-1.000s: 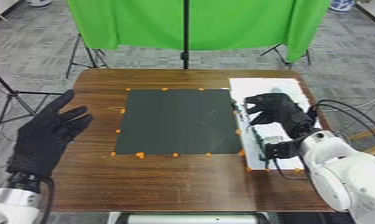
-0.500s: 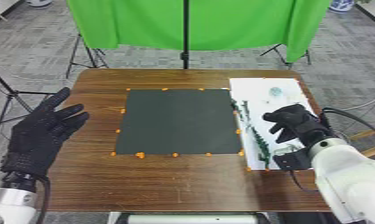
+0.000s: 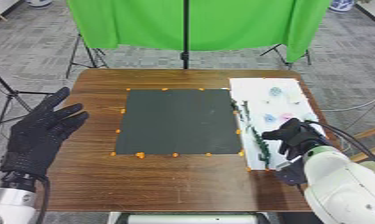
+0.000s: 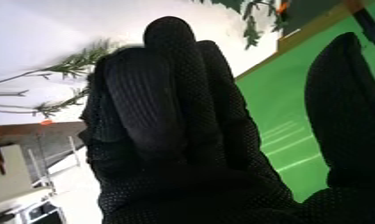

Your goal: Arrange flowers

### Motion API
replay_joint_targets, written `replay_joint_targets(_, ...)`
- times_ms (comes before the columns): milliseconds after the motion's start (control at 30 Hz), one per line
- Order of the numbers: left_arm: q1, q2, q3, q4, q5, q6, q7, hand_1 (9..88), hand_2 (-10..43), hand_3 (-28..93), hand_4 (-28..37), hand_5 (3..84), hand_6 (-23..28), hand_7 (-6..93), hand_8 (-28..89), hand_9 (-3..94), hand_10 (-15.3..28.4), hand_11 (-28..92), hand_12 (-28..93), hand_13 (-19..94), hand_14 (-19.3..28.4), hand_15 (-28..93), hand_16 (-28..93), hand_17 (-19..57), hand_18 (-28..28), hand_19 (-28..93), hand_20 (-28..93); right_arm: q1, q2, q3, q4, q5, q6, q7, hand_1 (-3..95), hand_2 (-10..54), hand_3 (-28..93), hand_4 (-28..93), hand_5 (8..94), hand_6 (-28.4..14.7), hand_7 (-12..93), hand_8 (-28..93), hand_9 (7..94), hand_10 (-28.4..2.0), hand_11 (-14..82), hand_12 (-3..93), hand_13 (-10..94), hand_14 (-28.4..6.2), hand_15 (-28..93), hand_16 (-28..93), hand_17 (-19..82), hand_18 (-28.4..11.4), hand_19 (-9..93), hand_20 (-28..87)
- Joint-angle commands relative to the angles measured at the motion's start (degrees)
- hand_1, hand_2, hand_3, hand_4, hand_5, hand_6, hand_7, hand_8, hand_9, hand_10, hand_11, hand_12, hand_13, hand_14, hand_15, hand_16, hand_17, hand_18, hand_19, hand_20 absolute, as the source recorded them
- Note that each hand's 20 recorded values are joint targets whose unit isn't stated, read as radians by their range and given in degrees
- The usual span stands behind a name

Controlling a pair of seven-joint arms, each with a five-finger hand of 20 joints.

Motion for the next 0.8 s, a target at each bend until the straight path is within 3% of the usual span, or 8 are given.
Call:
replay_joint_targets(33,1.06,-0.39,-0.34,0.02,-0.76,0.79,0.06,24.2,5.4,77,-20.0,30.0,6.6,17.0,-11,30.7,20.2,28,12,23,27.7,50,-8,-11.7,25.4,51,7,0.40,1.18,-3.38,-0.50,-6.42,-1.86,3.82,29.4,-4.8,68,-21,65.2,-10.2,18,-10,73.4,-20.1,41.4,20.4,73,-12.2,75,16,41,-25.8,93,26)
replay_joint_targets(200,1.52,-0.84,-1.16,-0.35,-0.65,0.94,-0.28,24.1,5.4,77,-20.1,29.9,6.5,17.2,-11,30.6,20.1,28,12,22,27.7,50,-8,-11.7,25.4,51,7,0.82,1.03,-4.68,-0.47,-6.99,-3.10,4.17,30.0,-5.9,67,-21,66.5,-9.9,19,-9,73.8,-19.9,42.5,21.0,74,-11.5,74,17,42,-25.2,93,27)
replay_joint_targets(433,0.77,-0.79,-0.74,-0.20,-0.76,0.72,-0.85,24.0,5.4,78,-20.2,29.9,6.5,17.2,-11,30.7,20.1,28,12,23,27.6,50,-8,-11.7,25.4,51,7,2.94,1.47,-8.49,-0.23,-8.62,-3.15,4.64,30.5,-6.2,68,-21,66.7,-9.6,22,-10,73.6,-19.6,43.4,21.4,75,-11.4,74,18,42,-25.0,93,28)
replay_joint_targets(533,0.82,-0.43,-0.61,-0.21,-1.42,0.63,-0.48,23.9,5.4,78,-20.3,29.8,6.4,17.3,-11,30.6,20.1,28,12,23,27.6,50,-8,-11.7,25.5,51,7,4.07,1.73,-10.05,0.02,-8.82,-3.59,5.37,30.7,-6.3,68,-21,66.7,-9.6,22,-10,73.5,-19.6,43.6,21.5,75,-11.2,74,18,42,-25.0,93,28)
replay_joint_targets(633,0.50,-0.75,-0.65,-0.21,-0.74,0.42,-1.39,23.9,5.5,78,-20.5,29.9,6.5,17.3,-11,30.7,20.2,28,12,23,27.6,50,-8,-11.7,25.5,51,7,5.06,2.60,-12.28,0.27,-11.67,-3.36,6.49,30.7,-6.1,68,-21,65.7,-9.8,22,-10,73.3,-19.6,43.9,21.7,75,-11.1,75,19,43,-24.8,93,30)
replay_joint_targets(800,0.31,-0.77,-0.54,-0.11,-0.96,0.63,-1.64,23.8,5.6,78,-20.6,29.9,6.4,17.4,-11,30.8,20.2,28,12,23,27.6,50,-8,-11.7,25.5,51,7,6.09,2.91,-14.10,0.80,-12.93,-3.82,7.47,30.7,-6.1,68,-21,65.5,-9.9,22,-10,73.1,-19.7,44.3,21.9,75,-11.2,75,19,43,-25.0,93,30)
